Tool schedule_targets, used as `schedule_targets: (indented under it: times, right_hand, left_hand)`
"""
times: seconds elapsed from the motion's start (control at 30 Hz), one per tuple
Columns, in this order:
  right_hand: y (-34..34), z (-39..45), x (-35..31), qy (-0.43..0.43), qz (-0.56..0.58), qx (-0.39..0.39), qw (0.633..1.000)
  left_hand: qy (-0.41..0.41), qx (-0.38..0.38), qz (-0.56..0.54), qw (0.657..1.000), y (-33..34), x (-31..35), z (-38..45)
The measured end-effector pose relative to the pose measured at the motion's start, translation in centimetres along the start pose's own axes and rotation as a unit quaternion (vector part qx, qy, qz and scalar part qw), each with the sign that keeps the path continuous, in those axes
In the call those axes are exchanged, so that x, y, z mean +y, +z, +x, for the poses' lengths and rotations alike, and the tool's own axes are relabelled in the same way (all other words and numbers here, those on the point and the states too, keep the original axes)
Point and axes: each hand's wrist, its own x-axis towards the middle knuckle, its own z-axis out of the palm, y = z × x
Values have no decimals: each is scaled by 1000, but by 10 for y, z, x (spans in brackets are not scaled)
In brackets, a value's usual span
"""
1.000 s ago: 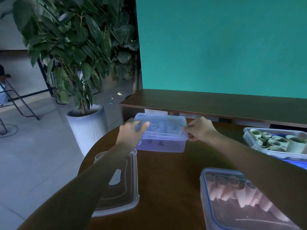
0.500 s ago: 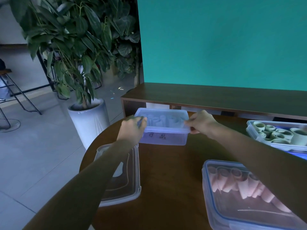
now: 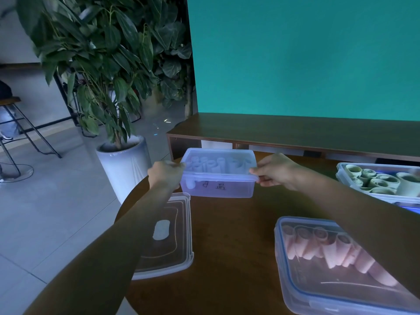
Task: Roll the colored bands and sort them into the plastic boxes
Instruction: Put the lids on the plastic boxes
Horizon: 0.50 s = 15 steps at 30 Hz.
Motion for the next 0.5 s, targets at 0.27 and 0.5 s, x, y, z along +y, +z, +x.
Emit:
schedule_targets:
  times: [0.27,0.5]
  right_hand:
    - [-10,-8,7,22,39,6,999]
    - [-10,-12,8,20,8,17,1000]
  left_hand:
    - [-102,-16,-127,986,5,2,-7]
    - [-90,-58,-114,988,0,8,-13]
